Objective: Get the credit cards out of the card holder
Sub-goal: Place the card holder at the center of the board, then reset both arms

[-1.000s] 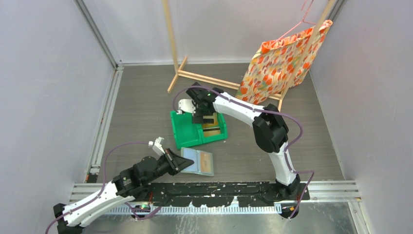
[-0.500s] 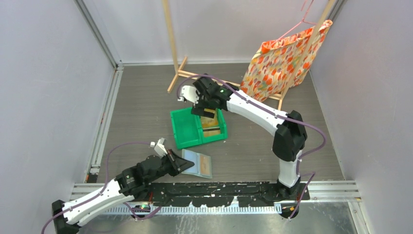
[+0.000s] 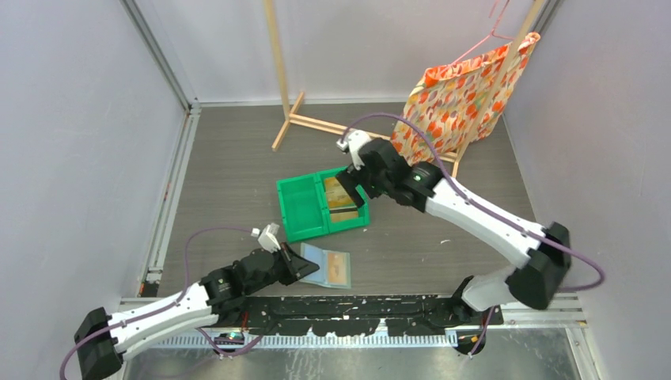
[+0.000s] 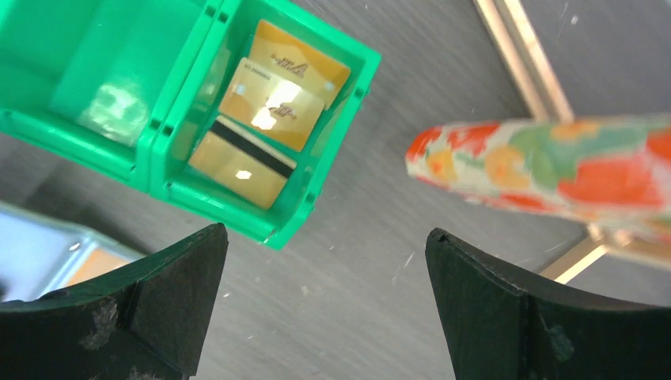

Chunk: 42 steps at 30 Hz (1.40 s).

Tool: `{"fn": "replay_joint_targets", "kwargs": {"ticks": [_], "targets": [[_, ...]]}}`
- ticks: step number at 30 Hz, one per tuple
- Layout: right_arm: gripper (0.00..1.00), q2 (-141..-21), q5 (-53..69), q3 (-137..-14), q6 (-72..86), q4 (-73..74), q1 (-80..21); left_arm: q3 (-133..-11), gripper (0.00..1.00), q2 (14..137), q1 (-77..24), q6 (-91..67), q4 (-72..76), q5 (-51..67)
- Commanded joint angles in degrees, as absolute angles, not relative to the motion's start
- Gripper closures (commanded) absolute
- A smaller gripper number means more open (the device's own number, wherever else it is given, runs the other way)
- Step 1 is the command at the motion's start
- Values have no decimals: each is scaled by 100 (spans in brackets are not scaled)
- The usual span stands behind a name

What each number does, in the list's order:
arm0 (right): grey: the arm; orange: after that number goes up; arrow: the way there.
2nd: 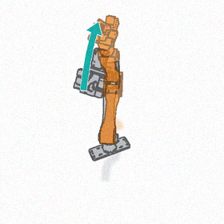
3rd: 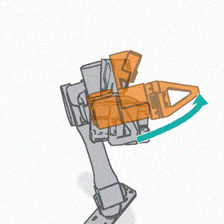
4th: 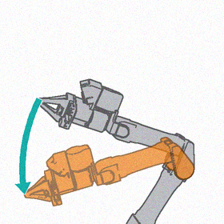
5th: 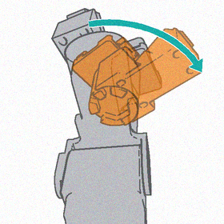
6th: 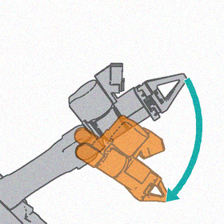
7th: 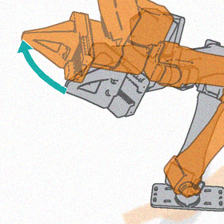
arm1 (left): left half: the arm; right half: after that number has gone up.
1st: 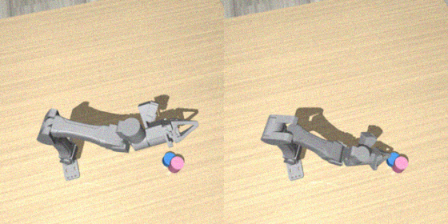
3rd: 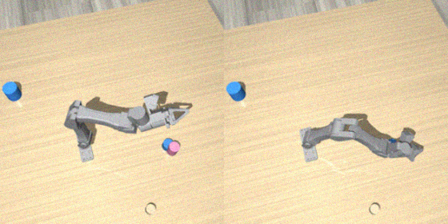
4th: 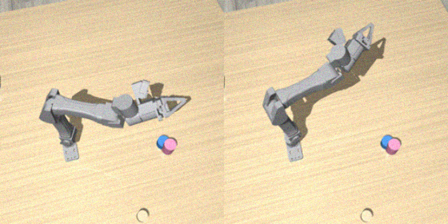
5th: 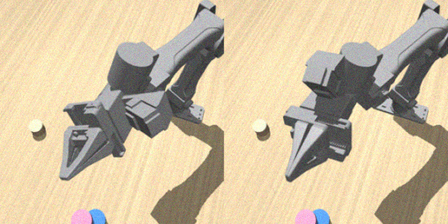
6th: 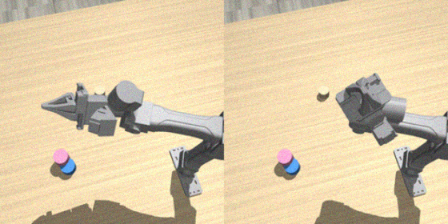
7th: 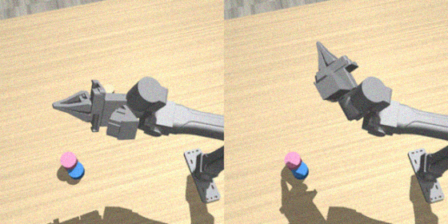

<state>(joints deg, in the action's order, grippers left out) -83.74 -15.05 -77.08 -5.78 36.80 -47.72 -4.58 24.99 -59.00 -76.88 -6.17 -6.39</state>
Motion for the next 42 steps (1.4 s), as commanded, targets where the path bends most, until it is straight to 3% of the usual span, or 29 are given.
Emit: {"fn": "replay_joint_targets", "kwargs": {"ticks": [1,12,18,21,34,38,42], "targets": [[0,-7415,-1467,-6813,771,3014,-4762,-746,99,2987,-5897,-7522,-132,-1033],[0,-5845,-2708,-5450,2128,3436,-4749,-1528,98,4517,-5906,-7200,-152,-1182],[0,-5119,-3425,-5226,2215,3582,-4751,-2088,48,4794,-6000,-7053,-868,-1221],[0,-5109,-3523,-5287,2173,3739,-4753,-2338,38,4491,-6020,-7014,-1634,-1425],[0,-4829,-4670,-5273,3078,3978,-4737,-3304,35,826,-6021,-6635,-5298,-2981],[0,-4588,-4656,-5243,3276,3989,-4735,-3715,35,720,-6016,-6483,-5843,-3172],[0,-4440,-4998,-5141,3660,4161,-4733,-4123,35,1478,-6016,-6249,-6075,-3302]]}}
